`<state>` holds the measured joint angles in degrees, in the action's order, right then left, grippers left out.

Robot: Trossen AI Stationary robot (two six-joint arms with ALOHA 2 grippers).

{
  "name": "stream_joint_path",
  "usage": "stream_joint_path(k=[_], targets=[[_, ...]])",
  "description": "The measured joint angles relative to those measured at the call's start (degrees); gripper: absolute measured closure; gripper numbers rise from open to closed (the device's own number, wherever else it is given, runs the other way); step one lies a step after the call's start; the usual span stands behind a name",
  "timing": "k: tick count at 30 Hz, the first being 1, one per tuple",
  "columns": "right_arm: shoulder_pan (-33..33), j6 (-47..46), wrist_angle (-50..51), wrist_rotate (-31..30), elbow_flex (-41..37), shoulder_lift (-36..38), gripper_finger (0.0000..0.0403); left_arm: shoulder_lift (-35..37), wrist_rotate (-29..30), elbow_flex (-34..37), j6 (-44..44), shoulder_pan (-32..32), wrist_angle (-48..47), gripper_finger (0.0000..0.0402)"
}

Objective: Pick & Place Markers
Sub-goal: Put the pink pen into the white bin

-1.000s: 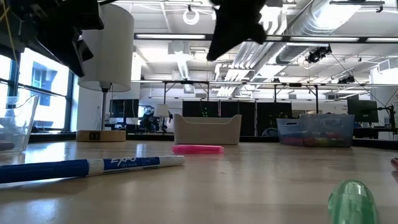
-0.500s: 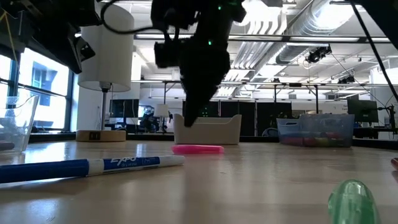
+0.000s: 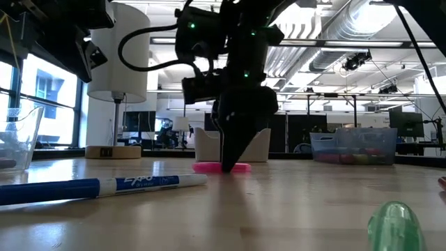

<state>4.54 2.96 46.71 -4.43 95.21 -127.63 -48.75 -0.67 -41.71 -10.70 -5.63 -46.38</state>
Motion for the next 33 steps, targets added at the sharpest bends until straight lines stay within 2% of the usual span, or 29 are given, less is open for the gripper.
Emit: stream_joint_path(k=[7, 15, 21, 24, 30, 33], targets=[[0.02, -0.91, -3.1, 2.24, -2.17, 0.11, 0.0377, 0.0, 0.15, 0.0, 0.05, 0.0, 0.65, 0.0401], [-0.16, -10.59, -3.87, 2.68, -2.43, 1.29, 0.0375, 0.0, 0.52, 0.0, 0.42, 0.0, 3.56, 0.0401], [-2.61, -15.76, -3.09, 5.02, -2.77, 7.98, 0.0377, -0.25, 3.48, -0.02, 0.42, 0.02, 6.44, 0.0401], [-4.54, -16.0, -3.83, 2.84, -2.49, 12.83, 0.0376, -0.28, 5.66, -0.02, 0.11, 0.02, 8.57, 0.0401], [-10.85, -14.88, -9.35, -5.25, -2.49, 21.29, 0.0373, -0.28, 11.5, -0.02, -2.87, 0.02, 10.75, 0.0401], [-15.6, -12.38, -11.68, -5.86, -2.4, 23.31, 0.0377, -0.28, 14.84, -0.02, -5.35, 0.04, 10.97, 0.0401]])
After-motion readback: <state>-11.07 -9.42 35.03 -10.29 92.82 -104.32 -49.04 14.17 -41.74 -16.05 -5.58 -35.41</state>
